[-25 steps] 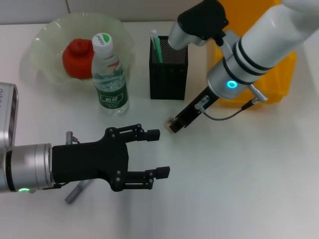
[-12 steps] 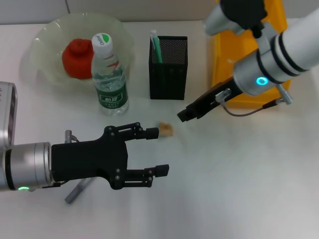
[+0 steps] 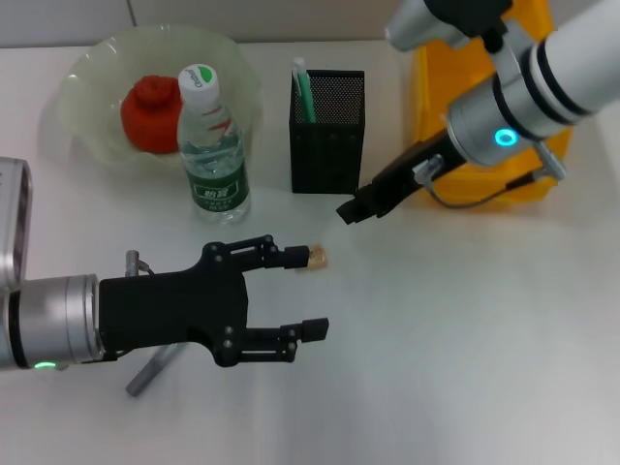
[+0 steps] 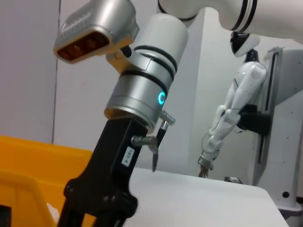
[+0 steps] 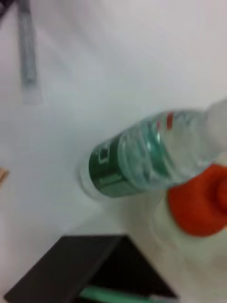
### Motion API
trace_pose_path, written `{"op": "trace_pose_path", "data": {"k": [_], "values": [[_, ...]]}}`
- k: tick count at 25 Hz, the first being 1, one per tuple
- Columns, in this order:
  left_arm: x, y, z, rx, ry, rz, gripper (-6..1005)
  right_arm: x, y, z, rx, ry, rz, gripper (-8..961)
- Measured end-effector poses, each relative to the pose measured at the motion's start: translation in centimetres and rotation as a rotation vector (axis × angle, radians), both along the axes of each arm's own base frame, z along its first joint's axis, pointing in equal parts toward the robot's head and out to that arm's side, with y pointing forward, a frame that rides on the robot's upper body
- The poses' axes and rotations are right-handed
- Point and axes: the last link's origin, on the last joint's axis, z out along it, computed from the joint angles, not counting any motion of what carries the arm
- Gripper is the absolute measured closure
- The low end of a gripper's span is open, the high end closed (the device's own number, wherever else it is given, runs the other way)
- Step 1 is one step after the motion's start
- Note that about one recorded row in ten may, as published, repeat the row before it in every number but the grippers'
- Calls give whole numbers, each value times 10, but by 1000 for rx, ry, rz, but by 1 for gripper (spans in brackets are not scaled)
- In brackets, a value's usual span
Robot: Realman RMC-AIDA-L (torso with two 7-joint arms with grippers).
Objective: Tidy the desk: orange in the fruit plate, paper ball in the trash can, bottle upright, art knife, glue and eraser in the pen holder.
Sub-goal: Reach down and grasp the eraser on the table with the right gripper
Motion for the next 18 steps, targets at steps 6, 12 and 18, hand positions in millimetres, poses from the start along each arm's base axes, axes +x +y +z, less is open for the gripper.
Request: {"op": "trace_pose_path", "data": {"k": [6, 12, 18], "values": [[-5, -3, 6, 28, -20, 26, 200, -19, 2, 3, -101, -22, 76, 610], [-12, -9, 7, 51, -14, 24, 200, -21, 4, 2, -125, -24, 97, 403], [-15, -9, 11, 61, -12, 34, 200, -29, 5, -4, -189, -71, 181, 386]]}}
